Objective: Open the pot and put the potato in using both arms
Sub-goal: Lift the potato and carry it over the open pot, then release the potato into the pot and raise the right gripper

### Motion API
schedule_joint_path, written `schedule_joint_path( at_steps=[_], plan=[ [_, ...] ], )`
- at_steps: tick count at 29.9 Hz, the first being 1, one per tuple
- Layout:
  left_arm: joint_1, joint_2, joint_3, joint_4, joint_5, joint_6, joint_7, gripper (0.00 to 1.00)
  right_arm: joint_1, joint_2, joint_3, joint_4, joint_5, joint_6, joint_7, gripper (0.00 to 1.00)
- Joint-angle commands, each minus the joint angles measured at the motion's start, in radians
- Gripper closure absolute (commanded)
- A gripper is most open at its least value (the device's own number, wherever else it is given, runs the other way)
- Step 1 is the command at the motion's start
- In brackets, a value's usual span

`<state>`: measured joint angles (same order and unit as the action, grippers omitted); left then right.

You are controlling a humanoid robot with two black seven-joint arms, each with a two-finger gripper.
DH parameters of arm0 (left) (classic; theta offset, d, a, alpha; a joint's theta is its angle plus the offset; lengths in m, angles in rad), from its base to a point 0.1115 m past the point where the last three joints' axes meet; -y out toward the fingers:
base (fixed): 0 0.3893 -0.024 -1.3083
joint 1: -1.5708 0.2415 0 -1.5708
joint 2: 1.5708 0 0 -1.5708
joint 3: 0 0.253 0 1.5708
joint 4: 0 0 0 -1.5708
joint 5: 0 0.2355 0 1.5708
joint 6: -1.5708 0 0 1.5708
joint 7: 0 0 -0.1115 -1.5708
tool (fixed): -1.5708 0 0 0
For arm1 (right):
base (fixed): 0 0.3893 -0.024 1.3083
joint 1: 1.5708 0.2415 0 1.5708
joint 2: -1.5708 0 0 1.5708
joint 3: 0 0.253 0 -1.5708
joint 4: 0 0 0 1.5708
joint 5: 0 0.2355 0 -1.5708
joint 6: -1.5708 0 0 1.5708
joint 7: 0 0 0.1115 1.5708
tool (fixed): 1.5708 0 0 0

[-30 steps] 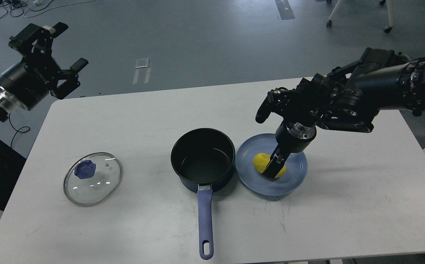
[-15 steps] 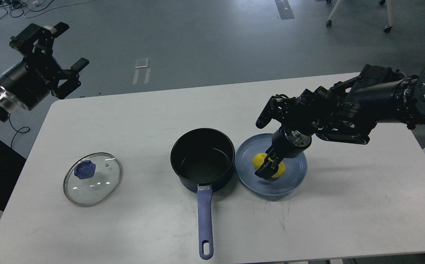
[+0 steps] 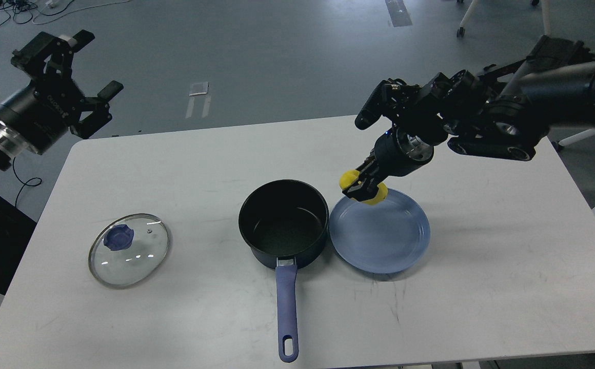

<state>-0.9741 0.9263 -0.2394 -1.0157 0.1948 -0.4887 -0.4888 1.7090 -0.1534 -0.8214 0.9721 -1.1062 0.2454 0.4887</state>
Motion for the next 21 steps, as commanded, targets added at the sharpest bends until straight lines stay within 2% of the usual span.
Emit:
schedule_joint_path(
  at_steps=[1, 7, 10, 13, 17, 19, 20, 21],
  plan=[
    [0.000, -0.003, 0.000, 0.000, 0.000, 0.000, 0.000, 0.02, 0.035, -0.008, 0.063, 0.001, 0.066, 0.011, 0.000, 0.68],
    [0.000, -0.007, 0.000, 0.000, 0.000, 0.000, 0.000, 0.02, 0.012, 0.086, 0.099, -0.009, 0.180, 0.005, 0.000, 0.67],
    [0.000, -0.007, 0.000, -0.001, 0.000, 0.000, 0.000, 0.02, -0.046, 0.150, 0.099, -0.062, 0.195, -0.003, 0.000, 0.66],
    [0.000, -0.007, 0.000, -0.001, 0.000, 0.000, 0.000, 0.02, -0.095, 0.153, 0.099, -0.125, 0.197, -0.006, 0.000, 0.60],
    [0.002, -0.012, 0.000, 0.000, -0.001, 0.000, 0.000, 0.02, -0.141, 0.153, 0.100, -0.144, 0.200, -0.006, 0.000, 0.43],
    [0.002, -0.012, 0.000, -0.001, 0.000, 0.000, 0.000, 0.02, -0.147, 0.153, 0.107, -0.145, 0.210, -0.006, 0.000, 0.39],
    [0.002, -0.012, 0.000, 0.000, 0.000, 0.000, 0.000, 0.02, -0.150, 0.153, 0.107, -0.145, 0.235, -0.006, 0.000, 0.30],
    [0.002, -0.012, 0.000, 0.000, -0.001, 0.000, 0.000, 0.02, -0.149, 0.153, 0.105, -0.144, 0.270, -0.006, 0.000, 0.25]
  ],
)
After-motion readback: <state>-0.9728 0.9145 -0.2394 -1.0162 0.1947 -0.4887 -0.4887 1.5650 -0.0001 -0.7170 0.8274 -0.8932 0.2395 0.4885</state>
